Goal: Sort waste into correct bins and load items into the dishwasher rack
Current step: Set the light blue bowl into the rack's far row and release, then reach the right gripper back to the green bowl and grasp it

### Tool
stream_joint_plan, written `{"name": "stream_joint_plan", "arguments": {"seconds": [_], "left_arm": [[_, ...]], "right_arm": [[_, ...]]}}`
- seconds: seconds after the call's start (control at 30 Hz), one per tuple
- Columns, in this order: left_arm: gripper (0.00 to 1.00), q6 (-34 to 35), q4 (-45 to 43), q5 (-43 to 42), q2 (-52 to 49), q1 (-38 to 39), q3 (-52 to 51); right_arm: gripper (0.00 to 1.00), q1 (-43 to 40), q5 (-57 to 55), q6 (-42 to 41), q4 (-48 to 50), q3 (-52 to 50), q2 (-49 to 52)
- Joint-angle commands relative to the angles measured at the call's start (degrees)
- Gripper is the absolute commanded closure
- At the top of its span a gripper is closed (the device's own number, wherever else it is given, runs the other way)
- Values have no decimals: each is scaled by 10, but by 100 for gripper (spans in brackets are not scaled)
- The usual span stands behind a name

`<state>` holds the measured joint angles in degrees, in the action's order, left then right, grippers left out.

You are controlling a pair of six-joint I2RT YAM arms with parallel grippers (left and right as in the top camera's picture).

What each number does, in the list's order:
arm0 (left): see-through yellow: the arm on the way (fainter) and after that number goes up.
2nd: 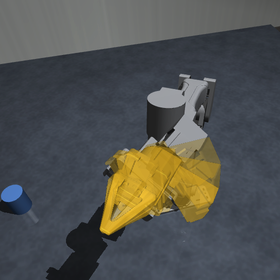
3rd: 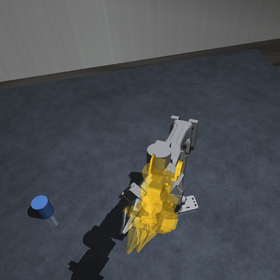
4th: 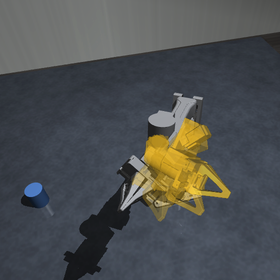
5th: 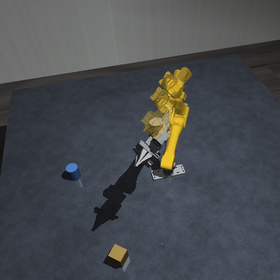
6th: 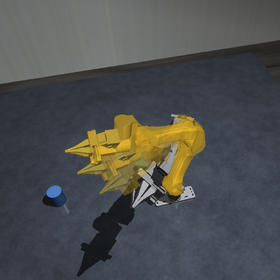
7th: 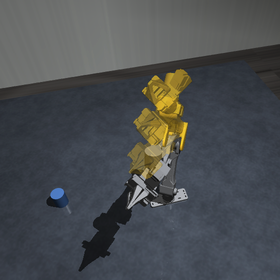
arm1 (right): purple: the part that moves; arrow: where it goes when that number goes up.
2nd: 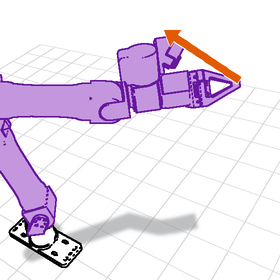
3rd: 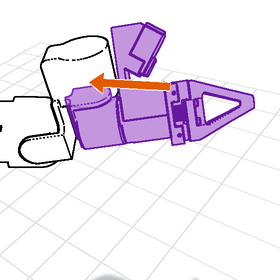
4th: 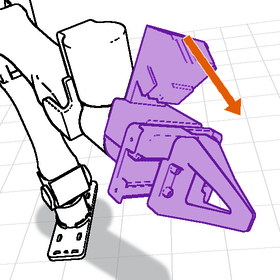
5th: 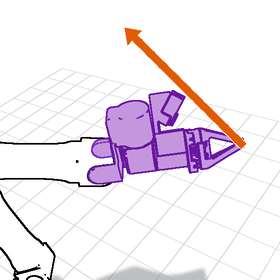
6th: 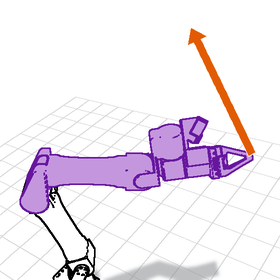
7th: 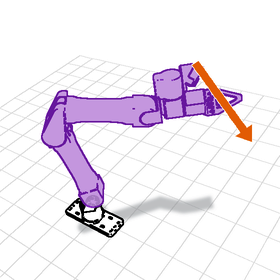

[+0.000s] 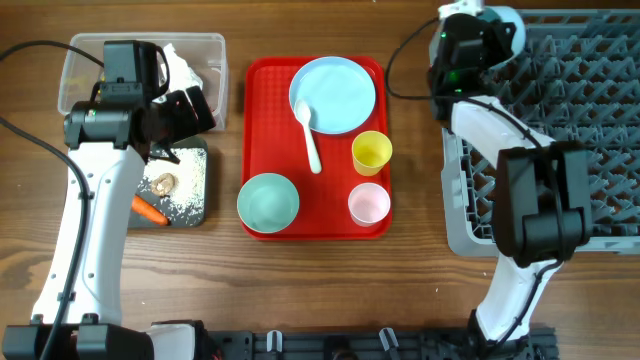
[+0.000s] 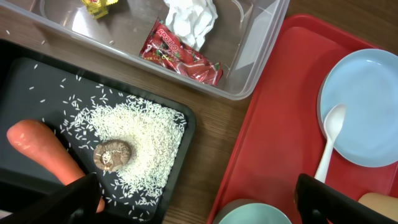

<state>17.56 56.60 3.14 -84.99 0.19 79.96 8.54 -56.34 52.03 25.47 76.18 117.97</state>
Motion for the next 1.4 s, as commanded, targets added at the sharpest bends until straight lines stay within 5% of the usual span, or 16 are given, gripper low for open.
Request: {"name": "stream_joint_plan", "arguments": {"seconds": [0.0, 0.1, 0.13, 0.2, 0.27, 0.4, 1.0, 1.2, 1.37], "left_arm": [[0, 9, 0, -3, -3, -3, -2], [0, 9, 0, -3, -3, -3, -2], [0, 9, 0, -3, -3, -3, -2], [0, 9, 0, -3, -3, -3, -2], [0, 9, 0, -3, -3, -3, -2], [0, 9, 0, -3, -3, -3, -2], [0, 9, 0, -3, -3, -3, -2], [0, 9, 0, -3, -3, -3, -2], [0, 9, 0, -3, -3, -3, -2]], "right_arm": [[96, 20, -6, -63, -73, 2, 10], [94, 21, -6, -88, -120, 2, 10], [80, 21, -6, -90, -136, 2, 10], [37, 21, -11, -99, -146, 2, 10], [19, 23, -17, -101, -146, 2, 10], [0, 42, -22, -100, -146, 2, 10], [0, 146, -45, -137, -29, 3, -66], [0, 220, 68, -338, -244, 3, -121], [0, 241, 424, -518, -481, 5, -202]]}}
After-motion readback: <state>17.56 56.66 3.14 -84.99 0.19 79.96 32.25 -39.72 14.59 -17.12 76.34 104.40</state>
